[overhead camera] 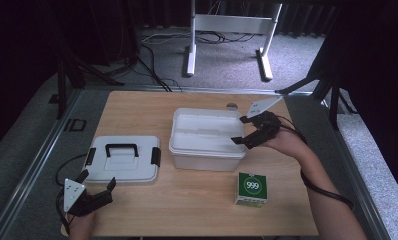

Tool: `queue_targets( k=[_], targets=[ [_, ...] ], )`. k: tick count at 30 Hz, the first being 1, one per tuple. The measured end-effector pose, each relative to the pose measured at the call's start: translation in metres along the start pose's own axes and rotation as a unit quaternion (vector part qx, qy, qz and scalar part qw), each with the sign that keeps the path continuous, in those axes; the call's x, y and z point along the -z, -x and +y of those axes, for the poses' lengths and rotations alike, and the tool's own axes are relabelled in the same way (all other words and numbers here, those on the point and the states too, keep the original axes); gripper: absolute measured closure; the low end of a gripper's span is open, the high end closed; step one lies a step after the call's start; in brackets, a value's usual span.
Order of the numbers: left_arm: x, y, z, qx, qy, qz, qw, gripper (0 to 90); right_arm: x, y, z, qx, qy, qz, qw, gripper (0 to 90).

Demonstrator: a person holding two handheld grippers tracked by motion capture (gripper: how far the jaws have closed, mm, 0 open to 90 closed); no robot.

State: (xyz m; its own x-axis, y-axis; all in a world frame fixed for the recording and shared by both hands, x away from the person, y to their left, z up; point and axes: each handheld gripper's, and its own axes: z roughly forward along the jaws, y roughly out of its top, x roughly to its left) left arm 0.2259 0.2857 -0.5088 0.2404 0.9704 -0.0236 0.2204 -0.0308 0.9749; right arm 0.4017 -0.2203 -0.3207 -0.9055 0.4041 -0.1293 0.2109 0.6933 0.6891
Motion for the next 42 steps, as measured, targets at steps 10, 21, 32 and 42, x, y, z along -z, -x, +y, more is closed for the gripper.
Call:
queue_targets(
  k=[10, 21, 32, 42],
  targets=[
    [0.000, 0.000, 0.000, -0.003, -0.003, -0.001, 1.0000, 1.8, -0.026, 0.005, 0.024, 0.034, -0.047, 0.012, 0.9982, 22.3],
    [-0.001, 0.001, 0.000, -0.009, -0.005, -0.005, 0.9999, 1.8, -0.058, 0.010, 0.044, 0.068, -0.107, 0.042, 0.9910, 39.9],
    [-0.002, 0.001, 0.000, -0.008, -0.006, -0.009, 0.9999, 1.8, -0.090, 0.005, 0.059, 0.095, -0.158, 0.058, 0.9812, 58.7],
    [-0.002, 0.001, 0.000, -0.008, -0.009, -0.012, 0.9999, 1.8, -0.111, 0.002, 0.066, 0.122, -0.198, 0.067, 0.9703, 70.8]
  ],
)
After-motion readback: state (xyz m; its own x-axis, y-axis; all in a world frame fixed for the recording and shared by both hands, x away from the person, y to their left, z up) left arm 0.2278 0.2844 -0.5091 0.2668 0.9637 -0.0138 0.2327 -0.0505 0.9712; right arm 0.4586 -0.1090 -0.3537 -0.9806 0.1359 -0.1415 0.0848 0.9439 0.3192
